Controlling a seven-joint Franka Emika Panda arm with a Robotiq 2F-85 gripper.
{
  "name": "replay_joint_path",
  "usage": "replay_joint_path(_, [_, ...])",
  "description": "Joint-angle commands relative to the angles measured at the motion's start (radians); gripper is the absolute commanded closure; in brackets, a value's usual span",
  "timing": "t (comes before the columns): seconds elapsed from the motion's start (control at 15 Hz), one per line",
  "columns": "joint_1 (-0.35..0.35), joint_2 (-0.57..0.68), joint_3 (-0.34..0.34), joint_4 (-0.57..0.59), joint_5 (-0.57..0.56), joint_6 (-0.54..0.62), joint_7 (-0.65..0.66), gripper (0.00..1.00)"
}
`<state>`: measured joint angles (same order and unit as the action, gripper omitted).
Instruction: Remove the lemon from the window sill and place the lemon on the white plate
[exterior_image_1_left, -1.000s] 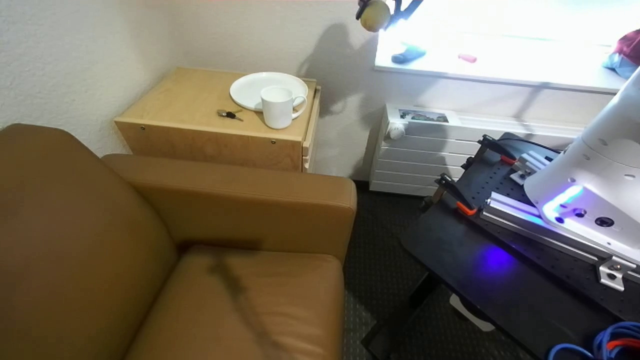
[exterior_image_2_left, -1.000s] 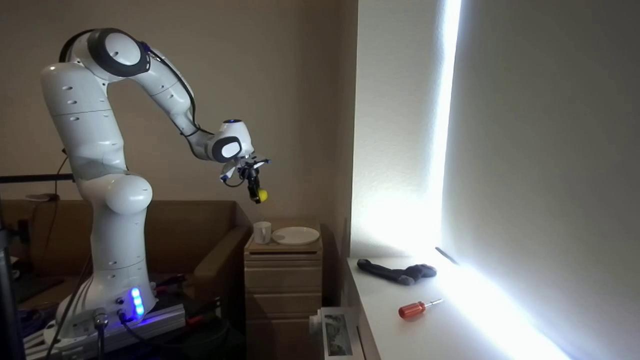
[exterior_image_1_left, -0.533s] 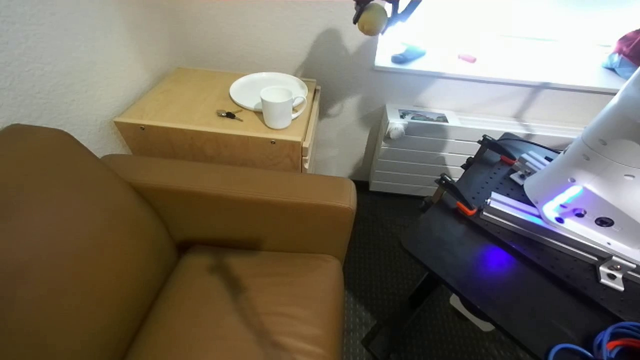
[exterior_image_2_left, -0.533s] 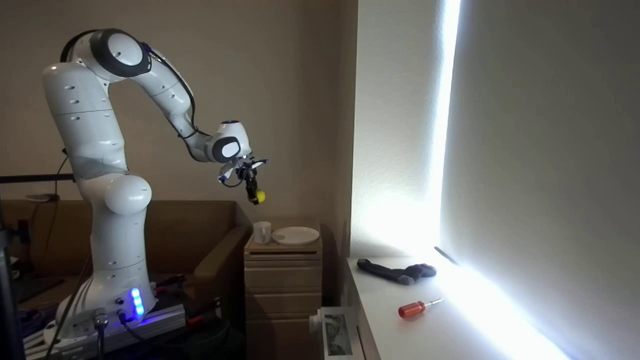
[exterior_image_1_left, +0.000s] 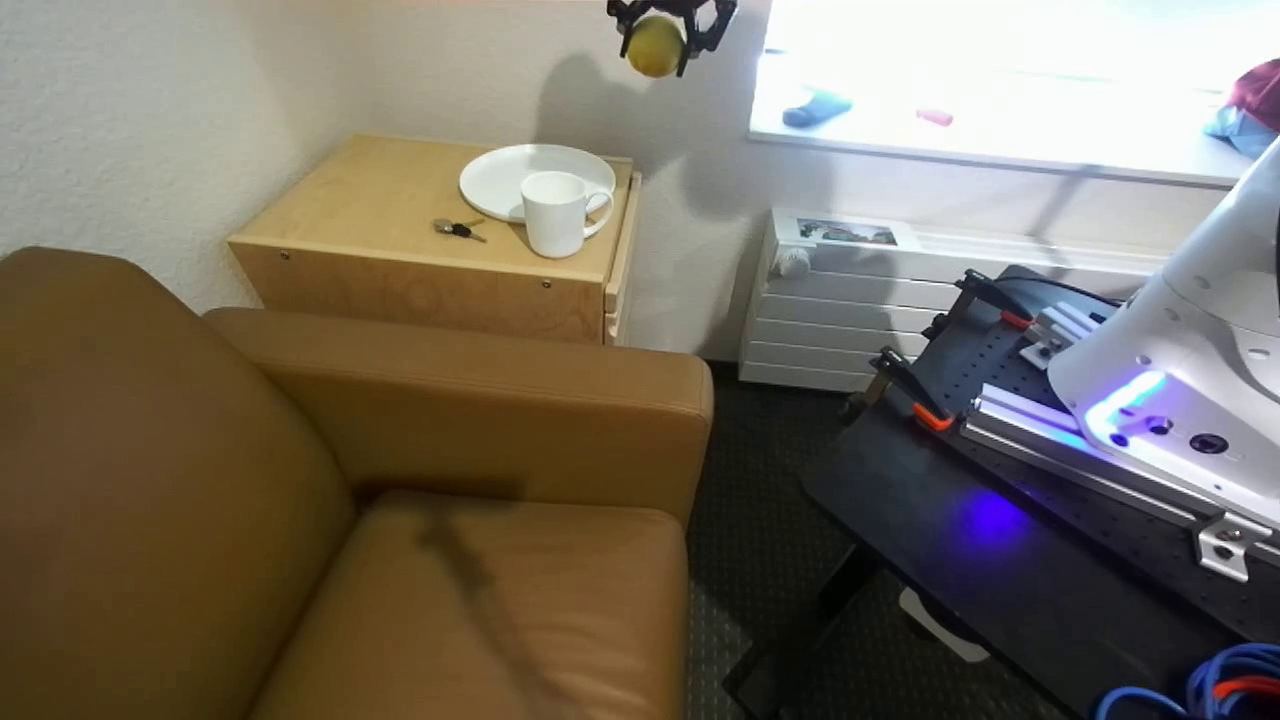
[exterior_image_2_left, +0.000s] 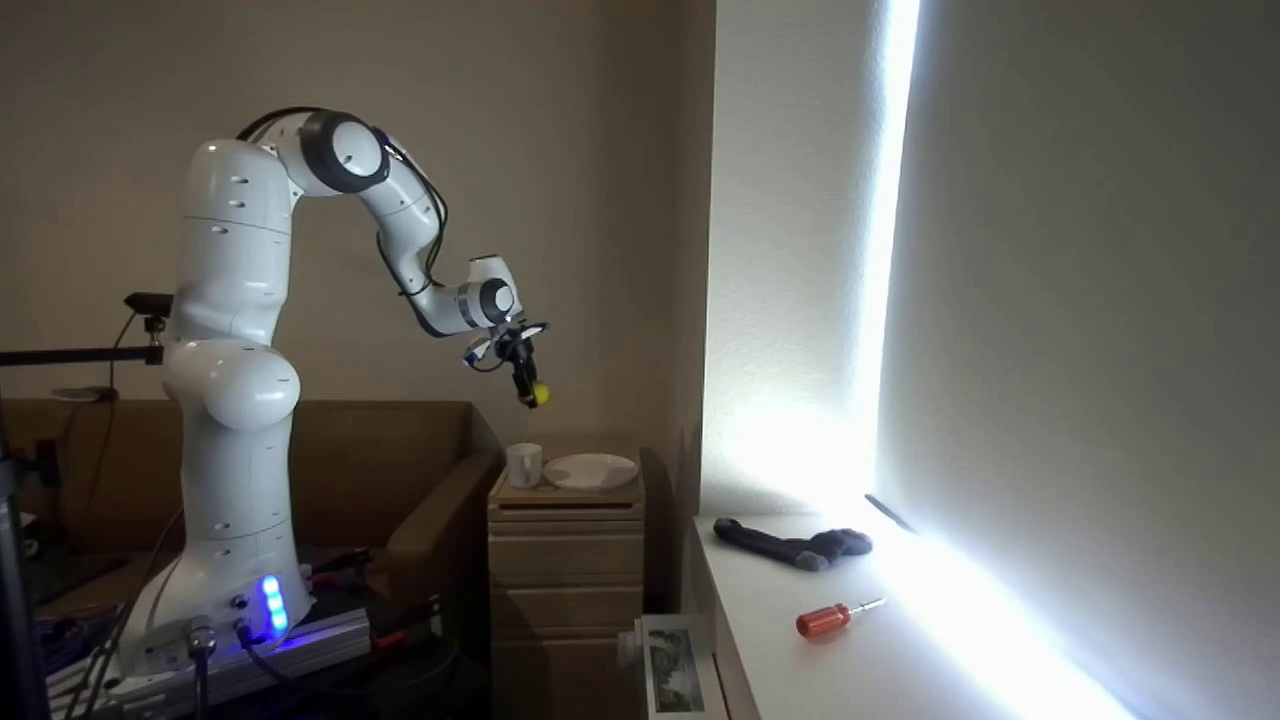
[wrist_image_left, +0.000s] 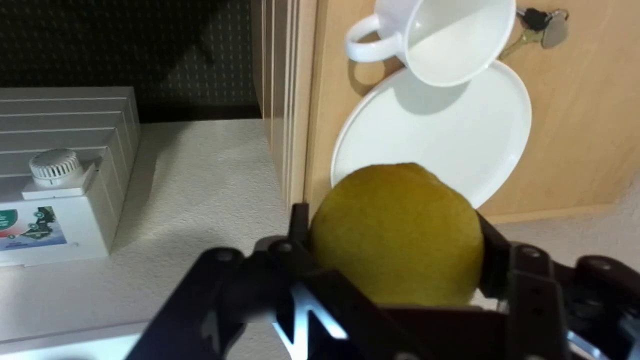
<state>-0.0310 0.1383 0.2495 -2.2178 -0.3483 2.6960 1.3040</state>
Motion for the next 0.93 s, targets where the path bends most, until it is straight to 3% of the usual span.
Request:
replay_joint_path(0.0, [0.084, 0.06, -0.069, 0.137, 0.139, -0.048, -0.046, 0.52])
replay_joint_path(0.07, [0.11, 0.038, -0.104, 0.083, 0.096, -0.021, -0.028, 0.27])
replay_joint_path(0.2, [0.128, 0.051, -0.115, 0.118, 0.142, -0.025, -0.045, 0.27])
replay_joint_path(0.27, [0.131, 0.051, -0.116, 0.121, 0.147, -0.026, -0.045, 0.52])
replay_joint_path(0.33, [0.144, 0.09, -0.127, 0.143, 0.128, -0.068, -0.046, 0.52])
replay_joint_path(0.6, [0.279, 0.28, -0.231, 0.285, -0.048, -0.105, 0.152, 0.52])
replay_joint_path(0.87, [0.366, 0.436, -0.289, 0.45, -0.009, -0.099, 0.252, 0.52])
